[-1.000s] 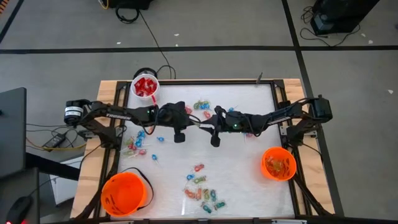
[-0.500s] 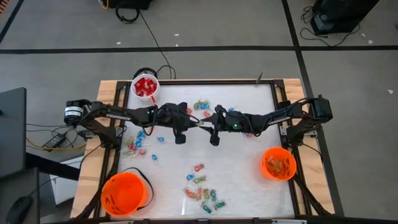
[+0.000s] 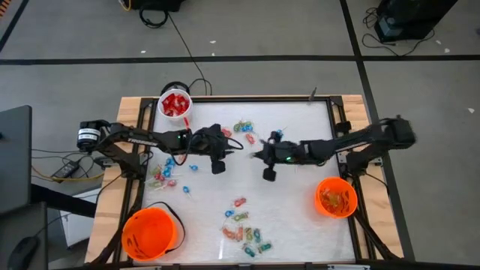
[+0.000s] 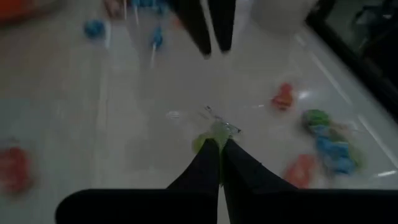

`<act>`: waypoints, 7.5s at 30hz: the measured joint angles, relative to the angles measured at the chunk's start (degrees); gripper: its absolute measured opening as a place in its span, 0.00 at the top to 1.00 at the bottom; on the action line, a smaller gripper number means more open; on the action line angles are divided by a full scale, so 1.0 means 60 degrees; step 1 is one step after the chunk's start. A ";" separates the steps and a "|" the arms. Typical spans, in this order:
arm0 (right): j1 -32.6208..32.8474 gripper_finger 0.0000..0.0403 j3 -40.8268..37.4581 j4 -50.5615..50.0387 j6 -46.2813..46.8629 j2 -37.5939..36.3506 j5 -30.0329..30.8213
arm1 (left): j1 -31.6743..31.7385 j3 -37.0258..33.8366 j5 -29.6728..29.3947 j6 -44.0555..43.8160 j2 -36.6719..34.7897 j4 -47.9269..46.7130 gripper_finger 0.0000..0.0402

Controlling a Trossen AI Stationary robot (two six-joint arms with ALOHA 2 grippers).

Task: Sort candy by brand, put in halloween buckets
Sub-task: Put the green candy into the right orange bucket, then put the orange candy into the right orange bucket

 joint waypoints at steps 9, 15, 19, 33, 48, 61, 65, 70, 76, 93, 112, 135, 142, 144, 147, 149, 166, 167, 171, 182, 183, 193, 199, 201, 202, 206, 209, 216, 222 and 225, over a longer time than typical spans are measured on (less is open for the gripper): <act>0.0289 0.97 0.0027 -0.5456 0.3180 -0.3755 -0.2156 | 0.0016 -0.0007 -0.2735 -0.0414 0.0002 -0.0189 0.72; 0.0760 0.97 0.0032 -0.7321 0.5231 -0.5459 -0.4112 | 0.0022 -0.0007 -0.3538 -0.0417 0.0002 -0.0213 0.72; 0.1474 0.97 0.0031 -0.8967 0.6546 -0.6247 -0.5126 | 0.0022 -0.0007 -0.3562 -0.0505 0.0002 -0.0217 0.72; 0.4938 0.90 0.0023 -1.1864 1.0709 -0.6317 -0.4572 | 0.0022 -0.0011 -0.3562 -0.0520 0.0005 -0.0027 0.72; 0.5093 0.66 0.0551 -1.2201 0.9492 -0.5998 -0.4067 | 0.0671 -0.0023 -0.3262 -0.0334 0.0284 -0.0432 0.61; 0.5069 0.65 0.1670 -0.8602 0.4954 -0.6202 0.1353 | 0.3197 -0.0018 0.0316 0.0680 0.2120 0.0618 0.52; 0.5059 0.65 0.1666 -0.8782 0.4997 -0.5866 0.1645 | 0.3370 -0.0018 0.0785 0.0507 0.2697 0.0643 0.52; 0.4965 0.66 0.1663 -0.8702 0.5026 -0.5380 0.1645 | 0.3439 0.0007 0.0755 0.0487 0.2949 0.0807 0.54; 0.4725 0.66 0.1604 -0.8559 0.5028 -0.4605 0.1907 | 0.3447 0.0007 0.0666 0.0202 0.2930 0.0778 0.82; 0.1749 0.66 -0.2144 0.2343 0.2277 -0.1443 0.1298 | 0.1712 -0.0015 0.2480 -0.0592 0.2127 0.1978 0.98; 0.0479 0.50 -0.2130 0.7331 0.1248 0.1649 0.0506 | -0.0545 0.0627 0.0252 0.1389 0.1648 0.2443 0.99; 0.0905 0.99 -0.2151 0.5543 0.0023 0.1170 0.1585 | -0.0697 0.0648 -0.1084 0.1298 0.1609 0.2031 0.87; 0.1195 0.99 -0.1814 0.1001 0.1207 -0.1608 0.0640 | -0.0307 0.0648 -0.1234 0.0827 0.1612 0.1320 0.64; 0.1340 0.99 -0.1425 -0.0546 0.1599 -0.2526 -0.0019 | -0.0181 0.0648 -0.1234 0.0697 0.1612 0.1324 0.61; 0.1681 0.99 -0.0737 -0.2580 0.1905 -0.3627 -0.0781 | -0.0044 0.0648 -0.1238 0.0520 0.1612 0.1335 0.59; 0.1895 0.99 -0.0273 -0.3903 0.2253 -0.4145 -0.1312 | 0.0002 0.0648 -0.1250 0.0519 0.1612 0.1350 0.59; 0.5103 0.98 0.1899 -1.2289 1.0089 -0.5191 -0.4845 | -0.0007 0.0645 -0.0701 0.0461 0.1642 0.1996 0.59; 0.5362 0.98 0.1865 -1.2698 1.0491 -0.5125 -0.4638 | -0.0007 0.0645 -0.0535 0.0461 0.1645 0.1986 0.59; 0.6204 0.96 0.1636 -1.3528 1.1719 -0.4747 -0.4275 | -0.0015 0.0645 -0.0433 0.0457 0.1648 0.2057 0.59; 0.6443 0.71 0.1712 -1.3696 1.1064 -0.4303 -0.3437 | -0.0076 0.0645 0.0015 0.0525 0.1649 0.2235 0.59; 0.6420 0.70 0.1788 -1.3637 1.0747 -0.4346 -0.3210 | -0.0069 0.0639 -0.0050 0.0532 0.1697 0.2377 0.59; 0.5849 0.68 0.3201 -1.2489 0.7950 -0.4495 0.1380 | 0.0766 0.1791 -0.0116 0.0046 0.3141 0.1962 0.48; 0.5443 0.68 0.3209 -1.2184 0.7004 -0.4454 0.3059 | 0.1031 0.2937 0.0165 0.0109 0.4374 0.0688 0.38; 0.5312 0.68 0.3076 -1.2207 0.7016 -0.4441 0.3142 | 0.1031 0.3124 0.0158 0.0367 0.4737 0.0688 0.36; 0.5252 0.68 0.3006 -1.2194 0.7025 -0.4411 0.3147 | 0.1031 0.3189 0.0157 0.0507 0.4913 0.0636 0.36; 0.5125 0.68 0.2648 -1.2140 0.7031 -0.4280 0.3145 | 0.1094 0.3516 -0.0455 0.0535 0.5365 0.0650 0.37; 0.5041 0.68 0.2285 -1.2050 0.7033 -0.4151 0.3145 | 0.1177 0.3588 -0.1040 0.0490 0.5466 0.0541 0.43; 0.4721 0.68 0.1558 -1.1672 0.7033 -0.3771 0.3146 | 0.1447 0.3590 -0.0990 0.0516 0.5463 0.0102 0.77; 0.4339 0.68 0.1043 -1.0209 0.6736 -0.3412 0.3873 | 0.1586 0.3610 -0.0229 0.0112 0.5392 -0.0181 0.97; 0.4013 0.68 0.0681 -0.8690 0.5688 -0.3225 0.4160 | 0.1542 0.3573 0.0526 0.0060 0.5184 -0.0358 0.98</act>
